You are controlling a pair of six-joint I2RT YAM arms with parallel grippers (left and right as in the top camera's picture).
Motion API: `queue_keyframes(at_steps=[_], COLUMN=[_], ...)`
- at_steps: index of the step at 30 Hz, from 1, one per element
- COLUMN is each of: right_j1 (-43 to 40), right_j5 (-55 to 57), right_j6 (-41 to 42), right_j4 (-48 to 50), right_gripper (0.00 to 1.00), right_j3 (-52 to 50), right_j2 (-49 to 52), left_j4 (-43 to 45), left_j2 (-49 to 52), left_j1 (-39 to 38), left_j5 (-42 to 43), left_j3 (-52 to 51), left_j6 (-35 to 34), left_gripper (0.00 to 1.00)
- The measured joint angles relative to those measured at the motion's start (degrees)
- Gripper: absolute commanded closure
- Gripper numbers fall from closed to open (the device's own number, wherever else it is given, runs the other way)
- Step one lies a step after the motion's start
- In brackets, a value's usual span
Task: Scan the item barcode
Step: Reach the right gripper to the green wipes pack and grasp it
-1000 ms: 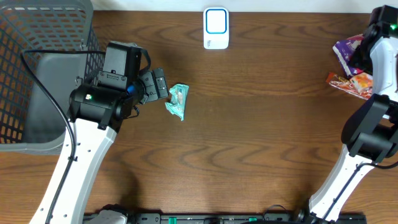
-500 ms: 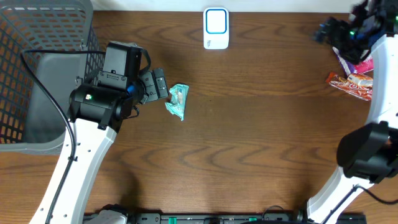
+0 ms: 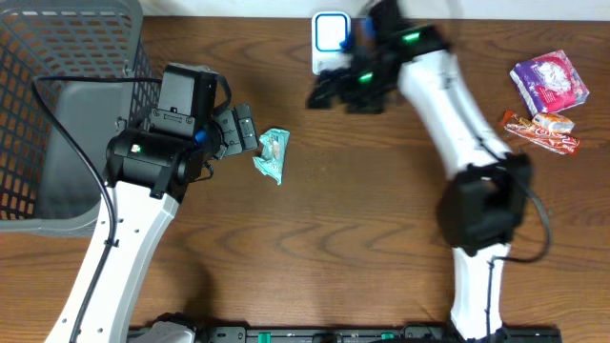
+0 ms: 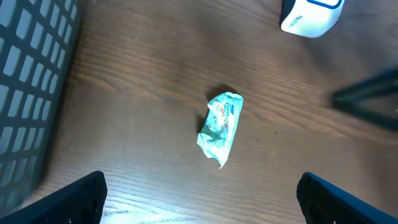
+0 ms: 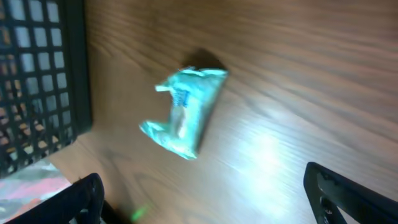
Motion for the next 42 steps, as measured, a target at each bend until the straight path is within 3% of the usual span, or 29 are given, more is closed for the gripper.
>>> queue_keyframes(at_steps=[5, 8, 19, 32, 42], right_j1=[6.3, 9.2, 13.8, 11.9, 11.1], right_j5=[0.0, 0.7, 12.9, 36.5, 35.8], right_j6=[5.9, 9.6, 18.4, 19.1, 16.5], right_j4=[6.8, 8.7, 2.9, -10.9, -8.5], right_gripper=[0.07, 0.14, 0.3, 0.3, 0.27], right_j3=[0.0, 0.0, -0.1, 0.6, 0.6], right_j2=[5.6, 8.3, 13.0, 11.1, 7.8], left_j4=[0.0, 0.0, 0.0, 0.0, 0.0], left_j2=[0.0, 0.0, 0.0, 0.0, 0.0], left_j1=[0.0, 0.0, 0.0, 0.0, 0.0], left_j5=[0.0, 0.0, 0.0, 0.0, 0.0], left_j3=[0.0, 0.0, 0.0, 0.0, 0.0], left_j6=[0.0, 0.0, 0.0, 0.0, 0.0], left_gripper=[0.02, 0.02, 0.02, 0.02, 0.02])
